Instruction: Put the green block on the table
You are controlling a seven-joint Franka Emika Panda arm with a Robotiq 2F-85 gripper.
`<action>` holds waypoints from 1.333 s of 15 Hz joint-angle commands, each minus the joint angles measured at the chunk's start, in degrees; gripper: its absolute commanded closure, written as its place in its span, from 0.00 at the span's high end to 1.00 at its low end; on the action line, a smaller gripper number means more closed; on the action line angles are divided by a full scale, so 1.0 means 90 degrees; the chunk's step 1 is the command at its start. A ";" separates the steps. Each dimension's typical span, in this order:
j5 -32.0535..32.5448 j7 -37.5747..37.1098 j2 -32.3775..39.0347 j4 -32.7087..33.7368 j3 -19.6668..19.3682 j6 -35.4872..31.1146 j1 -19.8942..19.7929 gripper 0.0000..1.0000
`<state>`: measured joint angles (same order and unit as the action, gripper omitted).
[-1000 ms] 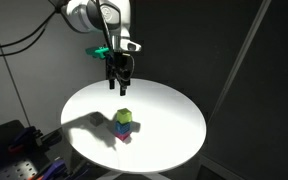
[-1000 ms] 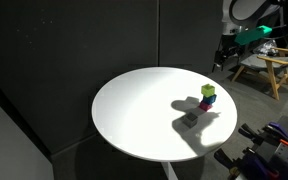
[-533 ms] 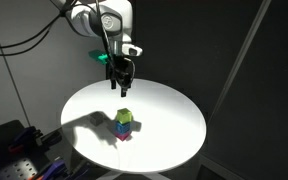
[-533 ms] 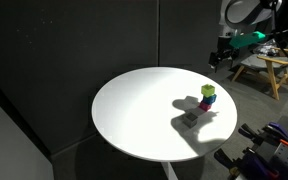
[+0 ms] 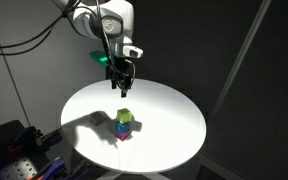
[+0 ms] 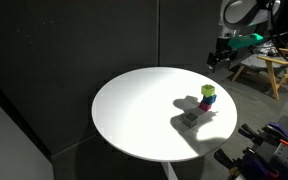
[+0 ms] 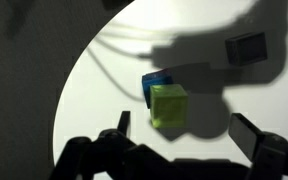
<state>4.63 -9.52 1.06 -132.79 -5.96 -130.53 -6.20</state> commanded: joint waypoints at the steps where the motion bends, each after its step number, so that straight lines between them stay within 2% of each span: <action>1: -0.0001 0.0004 0.0000 0.0012 -0.0010 0.0015 0.0009 1.00; 11: -0.0106 -0.0036 0.0242 0.0288 -0.0027 0.0051 -0.0005 1.00; 20: -0.0152 -0.0092 0.0886 0.0830 -0.0026 0.0029 0.0032 1.00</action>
<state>4.34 -9.79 6.61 -128.19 -6.07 -130.53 -6.19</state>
